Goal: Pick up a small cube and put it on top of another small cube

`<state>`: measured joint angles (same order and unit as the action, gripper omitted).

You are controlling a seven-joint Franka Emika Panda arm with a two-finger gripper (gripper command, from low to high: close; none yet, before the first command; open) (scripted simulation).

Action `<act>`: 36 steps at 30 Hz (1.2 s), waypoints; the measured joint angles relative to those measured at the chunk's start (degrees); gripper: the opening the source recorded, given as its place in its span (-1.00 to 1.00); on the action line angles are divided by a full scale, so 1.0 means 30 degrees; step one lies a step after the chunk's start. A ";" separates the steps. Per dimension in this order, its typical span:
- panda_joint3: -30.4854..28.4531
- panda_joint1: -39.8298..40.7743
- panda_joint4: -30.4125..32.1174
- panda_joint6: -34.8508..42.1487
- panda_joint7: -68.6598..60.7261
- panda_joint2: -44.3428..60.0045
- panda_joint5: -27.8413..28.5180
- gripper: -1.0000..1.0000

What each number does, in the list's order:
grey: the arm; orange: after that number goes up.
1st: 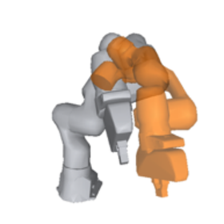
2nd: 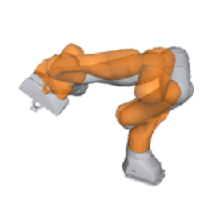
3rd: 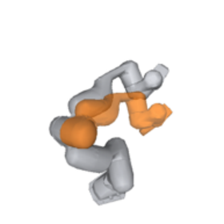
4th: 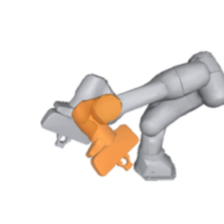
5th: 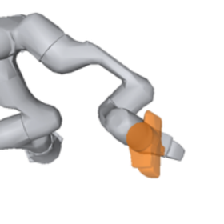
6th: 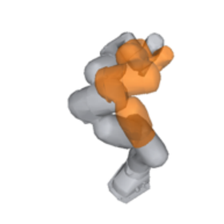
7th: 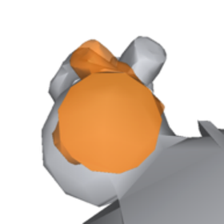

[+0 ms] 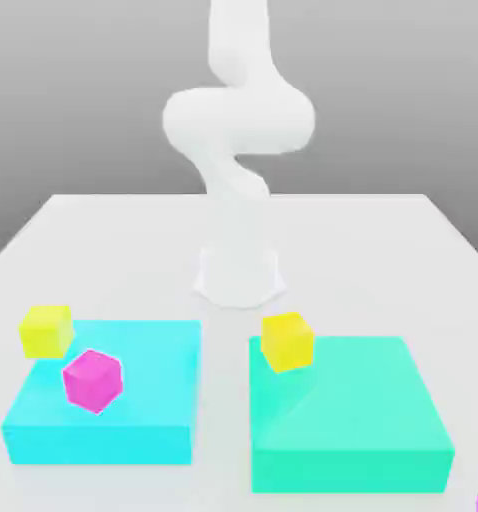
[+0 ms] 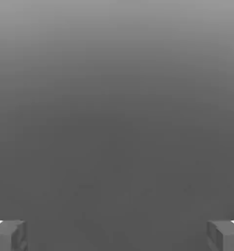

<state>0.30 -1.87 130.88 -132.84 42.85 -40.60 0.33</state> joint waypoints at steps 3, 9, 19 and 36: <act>0.0154 -0.0742 -0.0376 -0.0442 -0.1269 0.2183 0.0106 0.00; 0.0558 -0.2040 -0.1093 -0.1287 -0.3728 0.6349 0.0256 0.00; 0.1721 -0.3961 -0.2285 -0.2686 -0.7672 1.3274 0.0706 0.00; 0.2721 -0.6486 -0.4508 -0.6262 -1.1707 2.5159 0.3302 0.00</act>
<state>8.47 -21.33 117.36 -151.63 7.73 34.88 10.24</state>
